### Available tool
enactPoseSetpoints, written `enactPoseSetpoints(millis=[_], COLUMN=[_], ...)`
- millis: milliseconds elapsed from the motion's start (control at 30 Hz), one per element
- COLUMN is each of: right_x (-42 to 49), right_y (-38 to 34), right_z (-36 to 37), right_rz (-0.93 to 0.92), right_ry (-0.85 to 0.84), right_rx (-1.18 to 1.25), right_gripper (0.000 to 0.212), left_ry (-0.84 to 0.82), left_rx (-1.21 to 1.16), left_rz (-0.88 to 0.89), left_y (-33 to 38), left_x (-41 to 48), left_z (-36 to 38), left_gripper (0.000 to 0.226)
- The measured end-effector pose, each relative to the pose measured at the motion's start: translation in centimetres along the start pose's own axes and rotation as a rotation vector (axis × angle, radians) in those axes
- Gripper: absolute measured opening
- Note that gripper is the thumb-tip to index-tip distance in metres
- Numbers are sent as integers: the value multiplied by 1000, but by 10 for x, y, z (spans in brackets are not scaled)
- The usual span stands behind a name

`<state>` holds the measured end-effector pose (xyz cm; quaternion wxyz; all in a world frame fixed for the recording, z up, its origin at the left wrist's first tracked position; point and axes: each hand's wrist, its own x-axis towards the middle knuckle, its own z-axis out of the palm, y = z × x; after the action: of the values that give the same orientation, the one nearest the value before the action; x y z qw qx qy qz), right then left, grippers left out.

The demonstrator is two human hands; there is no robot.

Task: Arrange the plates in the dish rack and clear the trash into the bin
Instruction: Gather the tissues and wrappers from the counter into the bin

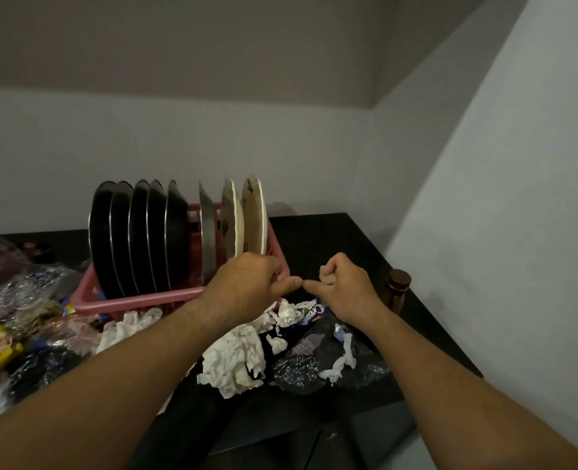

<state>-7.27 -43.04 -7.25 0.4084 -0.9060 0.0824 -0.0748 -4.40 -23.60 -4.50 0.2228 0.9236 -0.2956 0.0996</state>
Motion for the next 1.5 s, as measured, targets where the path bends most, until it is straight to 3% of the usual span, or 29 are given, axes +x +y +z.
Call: enactPoseSetpoints(millis=[233,433,667,833,933,1033,1333,1500], right_x=[-43,-81,-117,-144,-160,-172,-204,-234], right_y=[-28,-52,-68,-63,-58,-55,-50,-26], right_z=[21,41,61,65,60,58,77,142], right_rz=[39,123,60,52,28,-8,-36,42], right_ry=[-27,-21,143,136,76,80,-41,-124], right_rx=[-63,-95,-36,4,-32,-55,-92,-159], right_gripper=[9,22,41,38,30,50,51,49], left_ry=[11,-35,-98,-112,-99,-103,-114,-309], left_rx=[-19,-41,1,-26,-74,-37,-51,-114], left_rz=[27,35,6,8,29,43,-25,-46], left_y=[-19,-36,-44,-42,-32,-22,-20,-54], left_x=[-37,-70,-99,-121,-136,-146,-191,-249], left_z=[-18,-27,-33,-24,-16,-12,-11,25], left_gripper=[47,31,22,19,38,54,64,65])
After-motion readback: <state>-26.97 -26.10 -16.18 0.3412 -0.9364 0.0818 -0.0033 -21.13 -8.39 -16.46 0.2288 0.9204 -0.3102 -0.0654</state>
